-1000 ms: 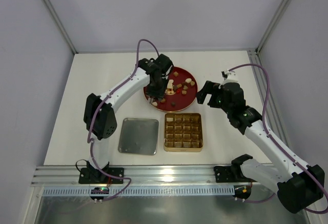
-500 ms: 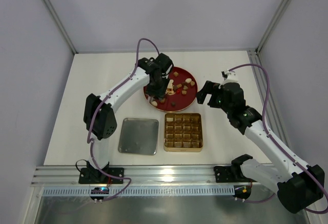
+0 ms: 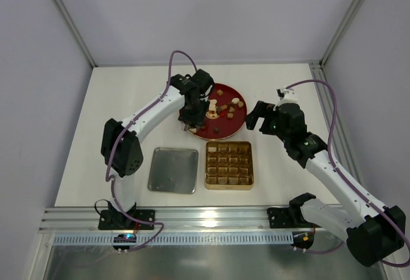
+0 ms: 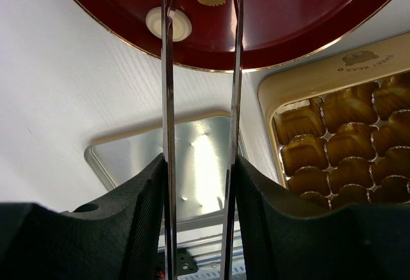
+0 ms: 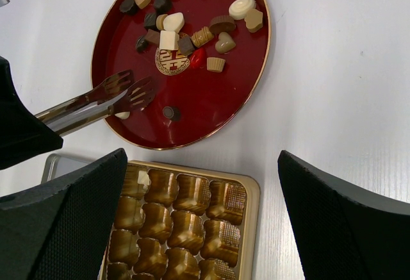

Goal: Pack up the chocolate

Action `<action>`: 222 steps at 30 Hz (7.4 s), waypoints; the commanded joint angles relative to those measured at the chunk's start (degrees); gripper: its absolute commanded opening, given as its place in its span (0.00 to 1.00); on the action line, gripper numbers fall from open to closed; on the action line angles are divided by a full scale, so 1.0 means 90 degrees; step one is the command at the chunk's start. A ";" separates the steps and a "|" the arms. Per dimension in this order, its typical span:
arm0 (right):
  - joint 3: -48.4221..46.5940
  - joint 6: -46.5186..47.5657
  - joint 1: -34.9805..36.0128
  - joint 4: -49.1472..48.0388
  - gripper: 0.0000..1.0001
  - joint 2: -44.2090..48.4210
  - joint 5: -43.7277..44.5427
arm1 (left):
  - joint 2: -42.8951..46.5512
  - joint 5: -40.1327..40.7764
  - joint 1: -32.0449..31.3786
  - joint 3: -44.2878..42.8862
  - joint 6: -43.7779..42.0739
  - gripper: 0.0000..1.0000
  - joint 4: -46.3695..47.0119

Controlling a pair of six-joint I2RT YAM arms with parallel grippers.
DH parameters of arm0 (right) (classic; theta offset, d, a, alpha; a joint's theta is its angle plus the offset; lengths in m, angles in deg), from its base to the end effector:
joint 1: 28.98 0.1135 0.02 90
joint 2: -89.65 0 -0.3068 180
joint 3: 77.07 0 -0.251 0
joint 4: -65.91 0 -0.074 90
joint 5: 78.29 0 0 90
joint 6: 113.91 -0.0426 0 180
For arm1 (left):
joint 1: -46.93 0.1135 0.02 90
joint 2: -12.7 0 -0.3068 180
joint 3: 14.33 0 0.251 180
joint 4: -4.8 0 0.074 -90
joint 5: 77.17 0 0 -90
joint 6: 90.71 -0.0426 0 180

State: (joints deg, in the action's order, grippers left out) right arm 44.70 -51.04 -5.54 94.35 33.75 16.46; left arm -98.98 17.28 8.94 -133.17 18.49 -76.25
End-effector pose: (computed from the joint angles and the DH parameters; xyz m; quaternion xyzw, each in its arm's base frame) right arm 0.1880 0.0777 0.3265 0.0492 0.8467 0.1940 0.4930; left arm 0.3289 -0.2527 0.3180 0.1561 0.9770 -0.0333 0.1413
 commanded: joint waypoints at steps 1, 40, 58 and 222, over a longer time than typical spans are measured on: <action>-0.0037 -0.0032 -0.0017 -0.0256 1.00 -0.0010 -0.0011 | 0.0426 -0.0065 0.0003 -0.0002 0.0005 0.44 -0.0070; -0.0086 -0.0003 -0.0017 -0.0227 1.00 0.0010 0.0028 | 0.0221 -0.0172 -0.0046 -0.0061 -0.0102 0.41 -0.0246; -0.0067 -0.0003 -0.0017 -0.0227 1.00 -0.0020 0.0048 | 0.0065 -0.0172 -0.0065 -0.0080 -0.0161 0.30 -0.0236; -0.0203 0.0144 -0.0017 0.0056 1.00 -0.0068 -0.0040 | -0.0443 0.0307 0.0658 -0.1223 -0.0063 0.40 0.0076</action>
State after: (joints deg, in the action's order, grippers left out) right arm 44.74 -50.37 -5.54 95.68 33.23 16.02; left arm -107.28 20.53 14.47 -144.42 18.34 -76.66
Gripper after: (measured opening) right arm 0.996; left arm 0.402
